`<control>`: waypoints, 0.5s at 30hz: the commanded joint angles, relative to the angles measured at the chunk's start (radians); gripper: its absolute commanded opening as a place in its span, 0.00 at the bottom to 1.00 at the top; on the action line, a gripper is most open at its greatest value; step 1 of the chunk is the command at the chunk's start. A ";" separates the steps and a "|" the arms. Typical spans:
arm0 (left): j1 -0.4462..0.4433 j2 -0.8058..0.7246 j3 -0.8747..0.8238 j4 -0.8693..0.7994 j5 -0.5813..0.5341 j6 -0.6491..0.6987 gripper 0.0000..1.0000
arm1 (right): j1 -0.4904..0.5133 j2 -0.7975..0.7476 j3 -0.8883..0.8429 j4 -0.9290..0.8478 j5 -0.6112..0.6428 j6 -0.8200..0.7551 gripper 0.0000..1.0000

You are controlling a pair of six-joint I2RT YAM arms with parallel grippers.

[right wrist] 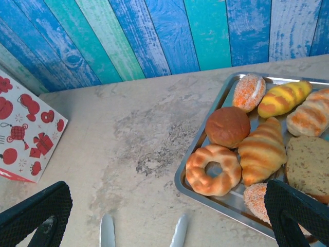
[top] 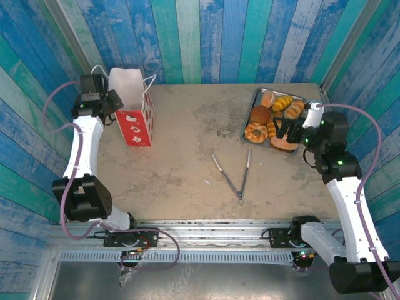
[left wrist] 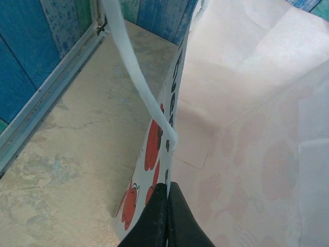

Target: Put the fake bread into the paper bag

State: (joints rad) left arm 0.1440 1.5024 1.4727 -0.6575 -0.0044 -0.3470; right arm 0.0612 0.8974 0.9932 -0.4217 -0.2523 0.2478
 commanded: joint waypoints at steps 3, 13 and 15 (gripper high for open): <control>-0.028 -0.116 0.013 0.022 0.081 0.009 0.00 | -0.018 0.014 0.021 -0.031 0.039 0.020 1.00; -0.169 -0.198 -0.110 0.124 0.137 -0.112 0.00 | -0.145 0.066 -0.083 -0.033 0.102 0.013 1.00; -0.193 -0.212 -0.144 0.161 0.151 -0.153 0.00 | -0.203 0.083 -0.117 -0.014 0.082 0.012 1.00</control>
State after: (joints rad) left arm -0.0277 1.3384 1.3689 -0.5751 0.1078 -0.4282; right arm -0.0837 0.9596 0.9207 -0.4366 -0.1757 0.2546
